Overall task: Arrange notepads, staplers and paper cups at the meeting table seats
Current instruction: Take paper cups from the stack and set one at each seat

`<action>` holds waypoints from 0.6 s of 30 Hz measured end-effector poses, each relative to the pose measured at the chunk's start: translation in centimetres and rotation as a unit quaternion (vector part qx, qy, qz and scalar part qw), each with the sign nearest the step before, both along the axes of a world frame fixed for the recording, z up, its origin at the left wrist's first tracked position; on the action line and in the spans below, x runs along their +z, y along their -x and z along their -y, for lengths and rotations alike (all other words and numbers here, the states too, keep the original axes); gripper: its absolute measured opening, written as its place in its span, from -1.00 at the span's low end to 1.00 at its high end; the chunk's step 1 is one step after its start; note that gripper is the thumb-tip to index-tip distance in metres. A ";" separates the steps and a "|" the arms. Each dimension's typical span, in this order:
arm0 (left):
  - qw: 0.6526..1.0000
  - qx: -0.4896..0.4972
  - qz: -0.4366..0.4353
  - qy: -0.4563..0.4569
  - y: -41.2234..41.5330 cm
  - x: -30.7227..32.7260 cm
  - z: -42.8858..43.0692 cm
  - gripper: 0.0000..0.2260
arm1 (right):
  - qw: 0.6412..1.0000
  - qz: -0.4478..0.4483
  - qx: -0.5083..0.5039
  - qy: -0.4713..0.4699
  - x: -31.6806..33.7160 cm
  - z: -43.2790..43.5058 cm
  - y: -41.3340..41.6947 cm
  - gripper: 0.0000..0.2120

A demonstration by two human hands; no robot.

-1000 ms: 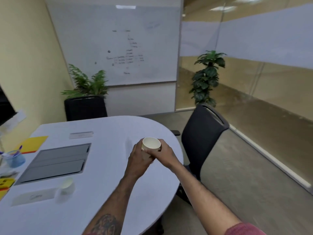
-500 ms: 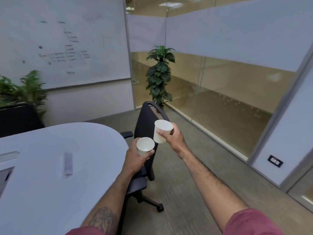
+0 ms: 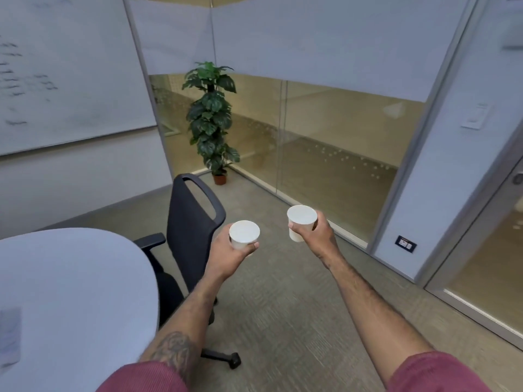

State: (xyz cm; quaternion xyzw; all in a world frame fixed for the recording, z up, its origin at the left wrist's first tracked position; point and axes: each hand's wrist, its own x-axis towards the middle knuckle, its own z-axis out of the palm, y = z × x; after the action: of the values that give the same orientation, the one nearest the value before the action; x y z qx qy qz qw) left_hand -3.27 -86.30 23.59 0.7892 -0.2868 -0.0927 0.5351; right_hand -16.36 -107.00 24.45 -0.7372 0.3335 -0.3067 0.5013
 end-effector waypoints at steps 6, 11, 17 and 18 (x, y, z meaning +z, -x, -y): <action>1.000 -0.031 -0.001 -0.005 -4.6 -0.3 7.6 -0.46 | 0.999 -0.022 -0.042 -0.007 -0.7 7.2 -2.8 -0.32; 0.999 -0.051 0.008 -0.011 -9.5 0.2 12.8 -0.41 | 0.997 -0.031 -0.065 -0.007 -0.4 12.0 -6.1 -0.37; 0.999 -0.050 -0.002 -0.008 -14.3 0.1 18.3 -0.43 | 0.997 -0.037 -0.061 -0.004 -1.0 17.5 -10.1 -0.37; 0.999 -0.049 -0.004 -0.007 -15.1 0.0 19.3 -0.44 | 0.997 -0.040 -0.059 -0.005 -1.2 18.6 -10.9 -0.37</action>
State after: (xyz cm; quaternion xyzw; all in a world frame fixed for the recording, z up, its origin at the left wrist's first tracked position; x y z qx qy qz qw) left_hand 11.85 -105.63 23.56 0.7775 -0.3225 -0.1244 0.5254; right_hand -5.46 -125.60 23.26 -0.7250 0.3981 -0.3046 0.4724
